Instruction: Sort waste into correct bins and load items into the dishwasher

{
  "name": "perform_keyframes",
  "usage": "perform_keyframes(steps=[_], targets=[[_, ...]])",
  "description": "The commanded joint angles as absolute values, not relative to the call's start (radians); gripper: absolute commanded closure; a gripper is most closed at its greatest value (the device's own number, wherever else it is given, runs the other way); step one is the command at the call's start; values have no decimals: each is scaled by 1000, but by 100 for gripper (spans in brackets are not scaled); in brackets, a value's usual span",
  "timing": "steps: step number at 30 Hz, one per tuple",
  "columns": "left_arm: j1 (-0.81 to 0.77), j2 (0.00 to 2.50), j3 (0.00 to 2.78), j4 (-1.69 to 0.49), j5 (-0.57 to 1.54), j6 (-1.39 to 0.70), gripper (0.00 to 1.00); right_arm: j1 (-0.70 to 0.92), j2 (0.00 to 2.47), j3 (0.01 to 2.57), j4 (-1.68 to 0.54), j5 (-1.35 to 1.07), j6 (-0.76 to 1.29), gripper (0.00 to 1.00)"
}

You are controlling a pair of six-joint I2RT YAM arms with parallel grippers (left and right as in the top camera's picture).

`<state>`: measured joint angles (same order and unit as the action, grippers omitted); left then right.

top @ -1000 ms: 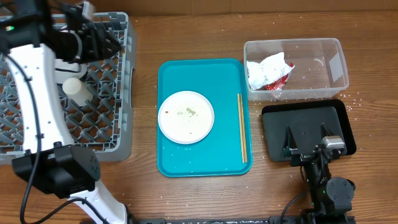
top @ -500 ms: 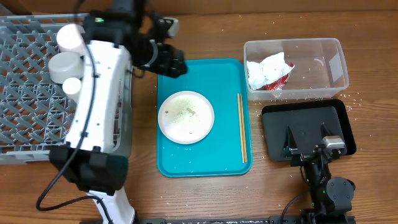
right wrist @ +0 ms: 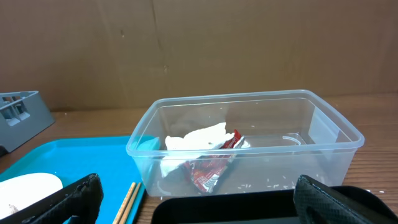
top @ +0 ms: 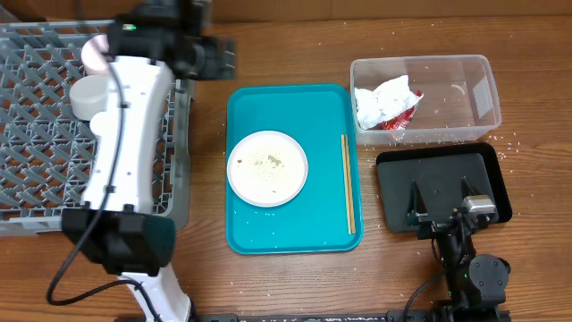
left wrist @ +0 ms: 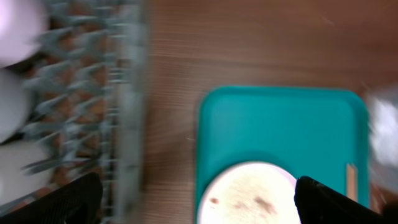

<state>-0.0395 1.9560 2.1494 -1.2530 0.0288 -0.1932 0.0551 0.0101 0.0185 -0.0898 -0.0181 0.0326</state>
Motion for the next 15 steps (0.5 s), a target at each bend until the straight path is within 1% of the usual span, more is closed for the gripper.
perform_keyframes(steps=[1,6,8,12,15], targets=[[83,1969,2155,-1255,-33,-305,0,62,3,8,-84,-12,29,0],[194,1969,2155,-1260,-32,-331,0,62,3,8,-60,40,22,0],[217,1969,2155,-1260,-22,-331,0,62,3,8,-4,33,33,0],[231,1969,2155,-1260,-7,-330,0,63,3,8,181,-169,133,0],[231,1969,2155,-1260,-14,-323,0,64,3,8,422,-266,134,0]])
